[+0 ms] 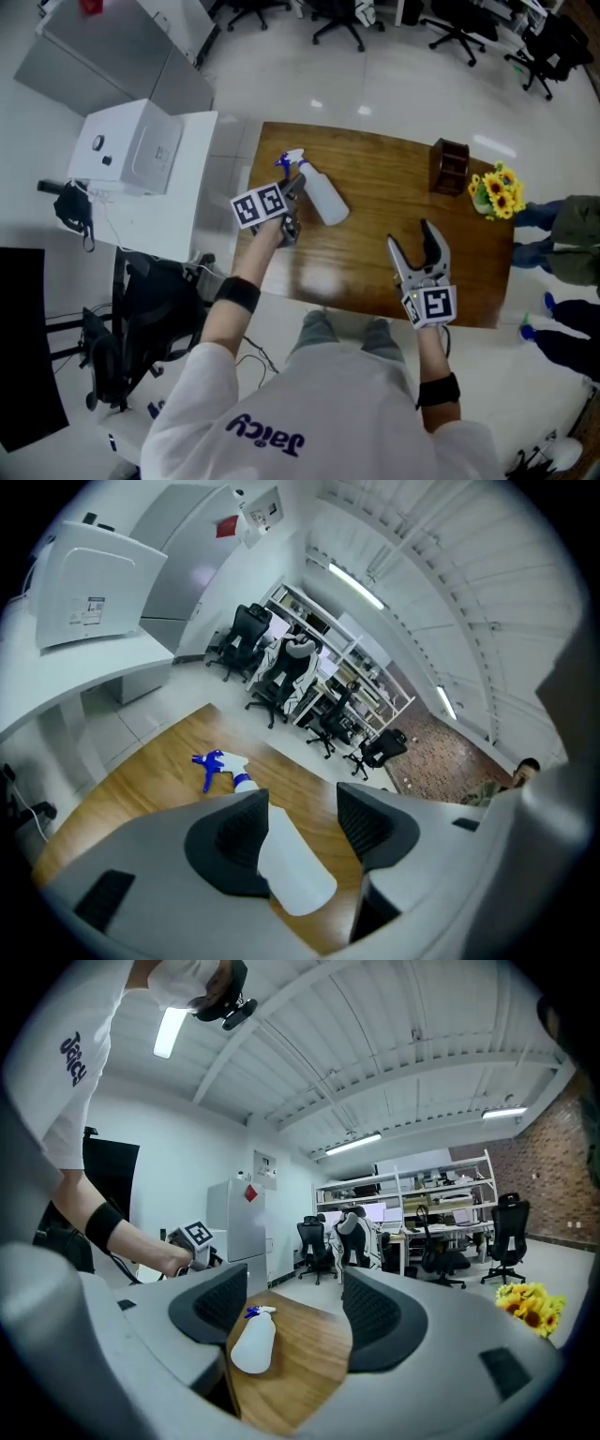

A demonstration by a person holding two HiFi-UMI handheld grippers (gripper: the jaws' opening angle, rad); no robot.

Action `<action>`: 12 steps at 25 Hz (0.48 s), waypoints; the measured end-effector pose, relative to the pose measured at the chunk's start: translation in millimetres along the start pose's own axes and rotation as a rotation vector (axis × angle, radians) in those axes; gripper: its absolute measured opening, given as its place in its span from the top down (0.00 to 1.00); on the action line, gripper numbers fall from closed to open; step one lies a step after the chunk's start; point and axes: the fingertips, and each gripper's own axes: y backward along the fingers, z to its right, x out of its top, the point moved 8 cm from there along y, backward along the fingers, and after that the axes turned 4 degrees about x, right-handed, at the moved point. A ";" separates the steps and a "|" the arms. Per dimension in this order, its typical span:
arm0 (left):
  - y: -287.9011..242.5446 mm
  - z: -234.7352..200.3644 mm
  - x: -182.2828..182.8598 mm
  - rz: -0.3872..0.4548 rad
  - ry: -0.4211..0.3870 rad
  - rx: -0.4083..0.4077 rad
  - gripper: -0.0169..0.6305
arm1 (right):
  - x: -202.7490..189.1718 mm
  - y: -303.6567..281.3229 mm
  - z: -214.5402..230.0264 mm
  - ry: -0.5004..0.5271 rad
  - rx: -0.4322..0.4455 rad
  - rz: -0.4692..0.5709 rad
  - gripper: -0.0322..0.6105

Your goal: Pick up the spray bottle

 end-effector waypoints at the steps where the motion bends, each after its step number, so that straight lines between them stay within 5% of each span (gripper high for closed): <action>1: -8.1 -4.9 2.9 -0.028 -0.002 0.014 0.61 | -1.7 -1.0 0.0 0.001 0.003 -0.007 0.44; 12: -86.0 -38.9 18.0 -0.336 -0.019 0.122 0.61 | -15.7 -7.3 -0.8 -0.032 0.007 -0.028 0.44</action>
